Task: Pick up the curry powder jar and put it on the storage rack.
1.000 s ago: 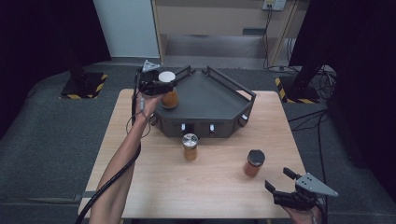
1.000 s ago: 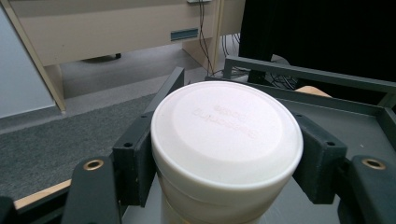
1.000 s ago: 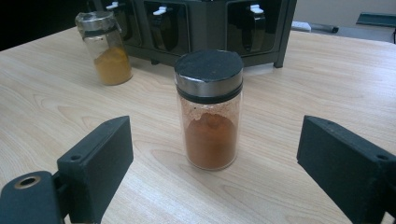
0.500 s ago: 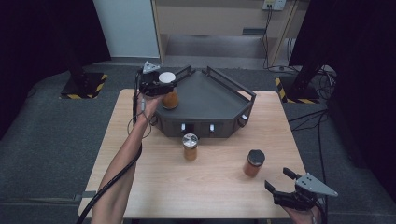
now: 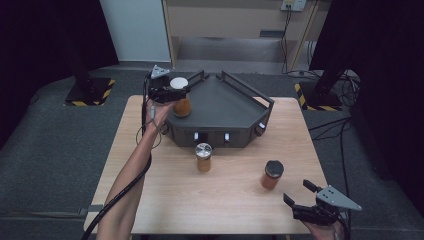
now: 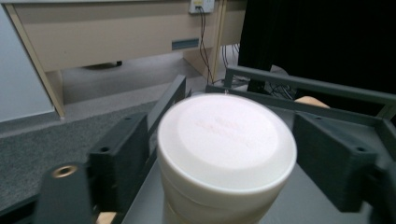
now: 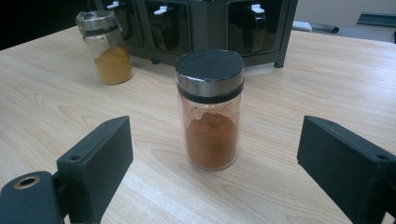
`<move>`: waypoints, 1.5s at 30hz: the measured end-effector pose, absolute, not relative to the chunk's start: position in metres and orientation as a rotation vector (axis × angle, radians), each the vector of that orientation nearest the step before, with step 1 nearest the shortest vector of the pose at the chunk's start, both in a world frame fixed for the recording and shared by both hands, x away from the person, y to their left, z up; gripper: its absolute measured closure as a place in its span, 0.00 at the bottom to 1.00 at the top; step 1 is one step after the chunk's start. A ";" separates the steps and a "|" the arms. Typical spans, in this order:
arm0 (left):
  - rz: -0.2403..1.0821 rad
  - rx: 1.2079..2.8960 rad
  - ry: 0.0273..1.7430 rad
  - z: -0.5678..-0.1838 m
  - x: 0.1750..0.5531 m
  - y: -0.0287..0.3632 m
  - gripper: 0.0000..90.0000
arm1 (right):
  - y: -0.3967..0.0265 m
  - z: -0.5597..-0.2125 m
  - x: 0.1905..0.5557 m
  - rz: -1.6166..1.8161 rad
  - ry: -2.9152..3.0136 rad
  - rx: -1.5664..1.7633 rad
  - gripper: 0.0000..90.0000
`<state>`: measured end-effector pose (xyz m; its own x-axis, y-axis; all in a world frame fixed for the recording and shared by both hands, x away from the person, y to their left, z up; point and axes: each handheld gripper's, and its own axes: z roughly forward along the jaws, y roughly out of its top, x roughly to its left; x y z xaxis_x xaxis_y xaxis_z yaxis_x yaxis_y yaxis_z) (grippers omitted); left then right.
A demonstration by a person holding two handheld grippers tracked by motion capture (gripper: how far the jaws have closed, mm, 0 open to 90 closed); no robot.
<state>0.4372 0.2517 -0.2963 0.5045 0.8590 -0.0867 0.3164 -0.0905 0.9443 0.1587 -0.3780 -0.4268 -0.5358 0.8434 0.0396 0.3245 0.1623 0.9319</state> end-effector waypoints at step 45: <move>0.591 1.697 0.763 -0.282 0.315 0.323 0.08 | -0.375 -0.425 0.159 1.352 1.960 1.098 0.11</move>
<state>0.3154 0.3228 -0.2823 0.6649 0.7470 -0.0016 0.1853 -0.1629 0.9691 0.1594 -0.3751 -0.4254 -0.5407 0.8406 0.0322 0.3287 0.1759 0.9279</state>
